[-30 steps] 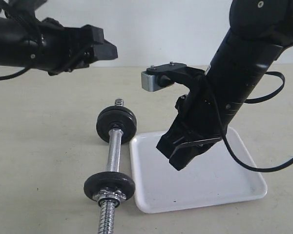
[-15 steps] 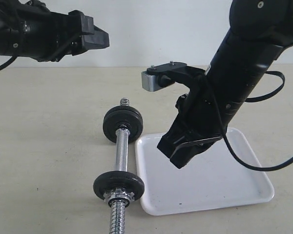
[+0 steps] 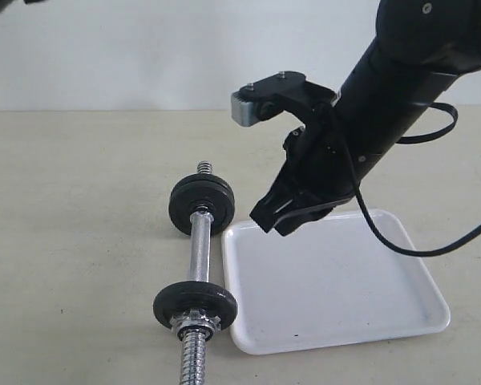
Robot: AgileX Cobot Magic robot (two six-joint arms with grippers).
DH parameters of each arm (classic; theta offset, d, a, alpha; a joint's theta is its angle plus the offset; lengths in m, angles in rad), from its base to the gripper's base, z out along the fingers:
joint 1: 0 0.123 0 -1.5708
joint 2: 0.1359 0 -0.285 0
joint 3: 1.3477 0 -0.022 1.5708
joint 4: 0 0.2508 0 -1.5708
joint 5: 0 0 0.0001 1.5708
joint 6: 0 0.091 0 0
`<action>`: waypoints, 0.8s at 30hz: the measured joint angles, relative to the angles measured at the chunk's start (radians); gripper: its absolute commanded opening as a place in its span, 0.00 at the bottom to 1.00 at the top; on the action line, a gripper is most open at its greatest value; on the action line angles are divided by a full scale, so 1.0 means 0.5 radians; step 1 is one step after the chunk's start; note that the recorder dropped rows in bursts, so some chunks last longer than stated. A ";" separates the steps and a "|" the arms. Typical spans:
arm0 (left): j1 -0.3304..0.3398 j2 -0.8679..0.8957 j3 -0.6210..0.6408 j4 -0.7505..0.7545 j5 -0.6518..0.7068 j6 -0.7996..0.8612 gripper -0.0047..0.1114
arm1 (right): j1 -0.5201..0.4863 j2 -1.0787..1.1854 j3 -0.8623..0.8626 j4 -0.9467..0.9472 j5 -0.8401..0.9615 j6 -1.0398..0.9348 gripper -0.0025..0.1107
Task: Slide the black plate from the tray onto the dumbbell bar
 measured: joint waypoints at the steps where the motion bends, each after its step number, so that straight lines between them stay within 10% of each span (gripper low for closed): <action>1: 0.000 -0.053 0.000 0.000 -0.006 0.023 0.10 | 0.000 0.000 -0.024 0.000 0.002 0.004 0.02; 24: 0.000 -1.183 0.000 0.086 0.493 0.223 0.08 | 0.000 -1.168 -0.216 0.079 0.258 0.055 0.02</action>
